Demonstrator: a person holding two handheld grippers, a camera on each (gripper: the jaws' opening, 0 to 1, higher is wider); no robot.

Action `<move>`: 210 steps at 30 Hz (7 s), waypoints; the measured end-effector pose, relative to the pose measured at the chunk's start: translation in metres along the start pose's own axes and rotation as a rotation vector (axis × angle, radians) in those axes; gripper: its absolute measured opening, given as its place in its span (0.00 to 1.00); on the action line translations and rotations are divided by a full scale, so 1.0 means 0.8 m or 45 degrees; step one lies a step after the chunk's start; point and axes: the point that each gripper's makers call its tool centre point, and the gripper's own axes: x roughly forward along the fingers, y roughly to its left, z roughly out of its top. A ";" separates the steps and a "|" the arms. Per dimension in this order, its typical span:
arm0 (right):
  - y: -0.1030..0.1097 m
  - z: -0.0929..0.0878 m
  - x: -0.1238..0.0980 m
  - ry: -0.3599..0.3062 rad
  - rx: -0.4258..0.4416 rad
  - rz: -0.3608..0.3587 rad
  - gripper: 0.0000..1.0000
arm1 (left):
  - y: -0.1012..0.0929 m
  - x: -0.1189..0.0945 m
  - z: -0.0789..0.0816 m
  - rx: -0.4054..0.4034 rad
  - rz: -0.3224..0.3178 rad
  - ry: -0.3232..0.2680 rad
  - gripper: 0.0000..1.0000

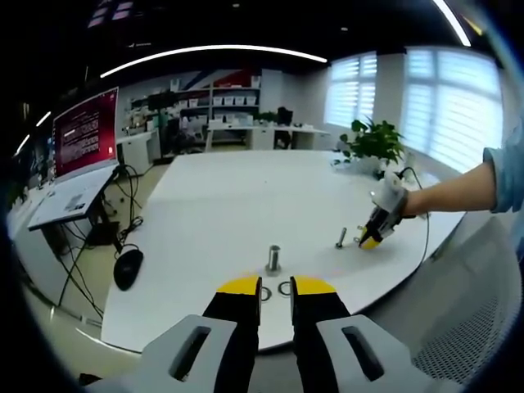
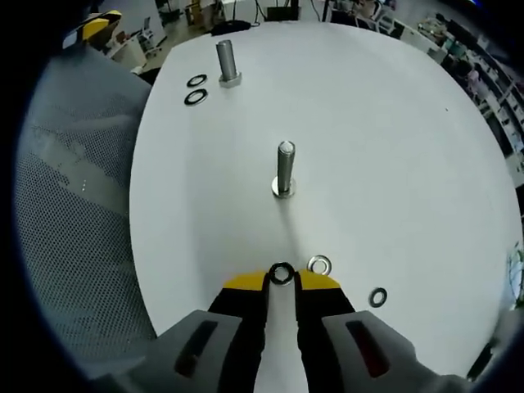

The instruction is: Place the washer onto the threaded stud by aligning its center hole with the stud, sliding it down to the base, and recovering from edge contact or off-axis alignment until the washer reaches the visible bottom stop.

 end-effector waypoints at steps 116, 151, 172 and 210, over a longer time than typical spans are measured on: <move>-0.087 -0.040 -0.024 -0.075 0.359 -0.282 0.16 | -0.001 0.000 0.001 -0.008 -0.004 -0.010 0.11; -0.074 -0.013 -0.034 -0.356 0.505 -0.308 0.14 | -0.001 0.001 0.000 -0.007 -0.009 0.000 0.10; -0.008 0.071 -0.067 -0.416 0.236 -0.139 0.14 | -0.001 0.000 0.003 -0.010 -0.009 -0.022 0.10; 0.000 0.108 -0.037 -0.054 -0.192 -0.021 0.14 | -0.001 -0.001 0.004 -0.013 -0.011 -0.027 0.10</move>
